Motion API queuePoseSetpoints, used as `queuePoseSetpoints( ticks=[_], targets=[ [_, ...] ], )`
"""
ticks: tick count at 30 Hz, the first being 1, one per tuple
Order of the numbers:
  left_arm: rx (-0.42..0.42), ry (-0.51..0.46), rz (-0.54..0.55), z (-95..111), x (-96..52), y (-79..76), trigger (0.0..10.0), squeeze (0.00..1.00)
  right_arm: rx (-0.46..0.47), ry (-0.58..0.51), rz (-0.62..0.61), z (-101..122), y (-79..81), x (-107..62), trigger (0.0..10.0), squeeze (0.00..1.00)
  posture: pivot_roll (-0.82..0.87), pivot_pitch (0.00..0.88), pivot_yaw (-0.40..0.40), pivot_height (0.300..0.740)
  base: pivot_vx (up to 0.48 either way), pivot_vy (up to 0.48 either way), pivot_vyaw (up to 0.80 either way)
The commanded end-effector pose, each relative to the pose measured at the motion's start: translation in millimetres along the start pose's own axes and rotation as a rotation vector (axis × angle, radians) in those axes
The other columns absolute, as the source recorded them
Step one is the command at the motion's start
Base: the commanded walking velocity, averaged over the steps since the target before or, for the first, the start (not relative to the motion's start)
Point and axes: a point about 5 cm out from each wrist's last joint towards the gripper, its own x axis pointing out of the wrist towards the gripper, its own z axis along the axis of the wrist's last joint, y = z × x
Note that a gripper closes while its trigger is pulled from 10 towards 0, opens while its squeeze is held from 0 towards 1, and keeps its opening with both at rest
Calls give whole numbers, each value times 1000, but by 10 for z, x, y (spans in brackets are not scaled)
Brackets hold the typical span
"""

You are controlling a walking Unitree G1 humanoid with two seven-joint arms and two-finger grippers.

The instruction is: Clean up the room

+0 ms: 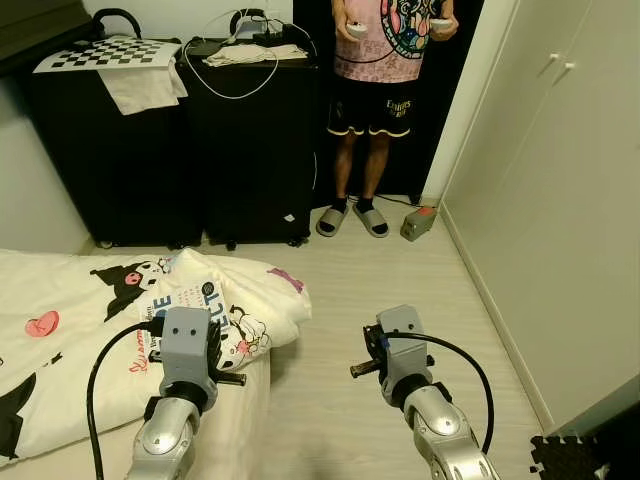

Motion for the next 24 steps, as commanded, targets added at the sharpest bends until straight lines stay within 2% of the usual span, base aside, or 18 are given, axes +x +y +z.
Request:
queuePoseSetpoints(
  ticks=[1, 4, 13, 16, 24],
  targets=[
    [19, 6, -12, -3, -13, -8, 10000, 0, 8, 7, -3, -17, 1, -19, 10000, 0, -59, 80, -29, 740, 0, 0, 0],
    [25, 4, -14, 1, -12, -12, 10000, 0, 9, 7, -3, -17, 2, -20, 10000, 0, -59, 80, -29, 740, 0, -217, 0],
    [33, 3, -11, 7, -16, -5, 10000, 0, 12, 10, -6, -23, 3, -29, 10000, 0, -58, 84, -27, 740, 0, -480, 0],
    [-11, 0, 5, 6, -18, 2, 10000, 0, 12, 11, -6, -26, 0, -29, 10000, 0, -58, 84, -27, 740, 0, 0, 0],
    [24, 8, -8, 6, -21, 6, 10000, 0, 13, 14, -7, -34, 0, -36, 10000, 0, -54, 91, -26, 740, 0, 0, 0]
  ],
)
